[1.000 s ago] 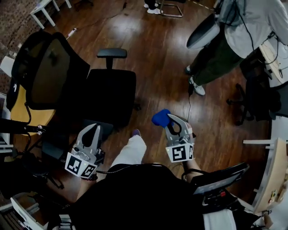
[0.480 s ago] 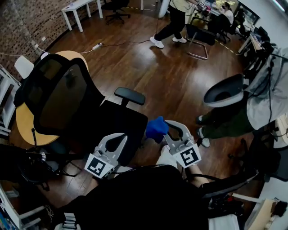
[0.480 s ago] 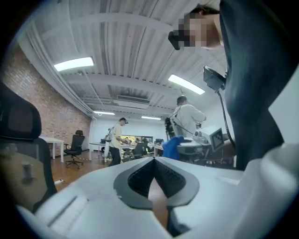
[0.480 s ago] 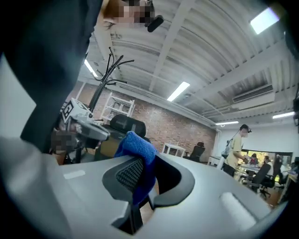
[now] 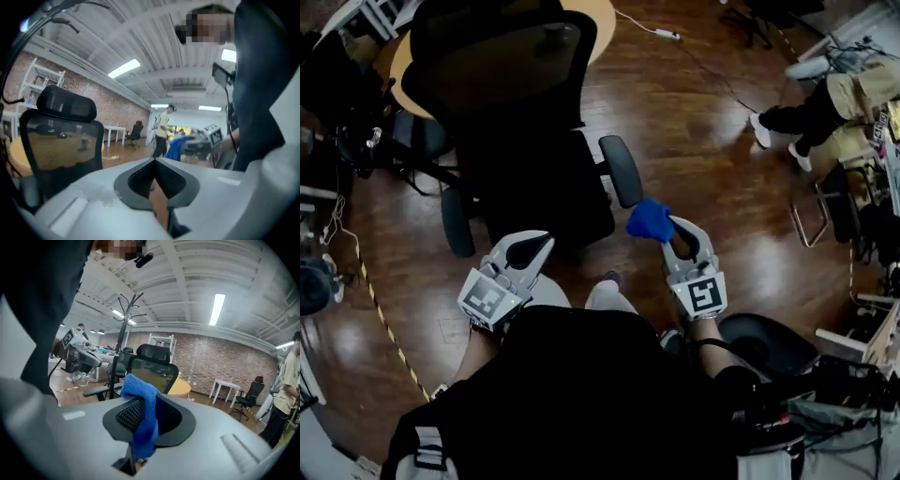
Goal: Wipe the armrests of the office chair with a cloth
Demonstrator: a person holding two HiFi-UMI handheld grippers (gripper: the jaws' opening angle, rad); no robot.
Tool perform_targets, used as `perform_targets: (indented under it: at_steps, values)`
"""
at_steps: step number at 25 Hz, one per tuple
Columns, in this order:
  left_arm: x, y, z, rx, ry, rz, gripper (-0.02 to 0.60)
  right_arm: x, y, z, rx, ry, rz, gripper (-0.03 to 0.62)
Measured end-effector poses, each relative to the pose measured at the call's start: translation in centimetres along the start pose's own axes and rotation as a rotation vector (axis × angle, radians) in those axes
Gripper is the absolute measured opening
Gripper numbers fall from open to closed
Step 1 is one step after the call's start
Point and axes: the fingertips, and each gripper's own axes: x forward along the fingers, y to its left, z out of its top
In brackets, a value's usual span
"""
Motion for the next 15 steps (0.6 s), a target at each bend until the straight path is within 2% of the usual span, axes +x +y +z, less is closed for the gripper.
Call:
perform_targets:
  at_steps: [2, 3, 6, 7, 8, 12, 15]
  values:
    - [-0.6, -0.9, -2.6, 0.047, 0.118, 0.052, 0.006, 1.7, -0.3, -2.6, -0.031, 0.048, 0.018, 0.054]
    - [-1.3, -0.9, -3.2, 0.018, 0.118, 0.081, 0.006, 2.5, -0.5, -3.6, -0.043, 0.068, 0.003, 0.054]
    - [-4.0, 0.5, -3.1, -0.215, -0.028, 0.166, 0.006, 5.0, -0.7, -6.0, -0.017, 0.133, -0.036, 0.054]
    - [-4.7, 1.0, -2.8, -0.259, -0.072, 0.177, 0.006, 5.7, -0.6, -6.8, 0.007, 0.159, -0.037, 0.054]
    - [-5.1, 1.5, -2.6, -0.267, -0.099, 0.18, 0.006, 6.2, -0.6, -7.8, 0.023, 0.188, -0.034, 0.054]
    - [-3.6, 3.6, -1.0, -0.161, -0.103, 0.181, 0.006, 7.6, -1.1, -12.6, 0.013, 0.319, 0.01, 0.054]
    - [-0.7, 5.1, 0.6, -0.116, -0.109, 0.192, 0.006, 9.1, -2.8, -15.4, -0.027, 0.39, 0.039, 0.054]
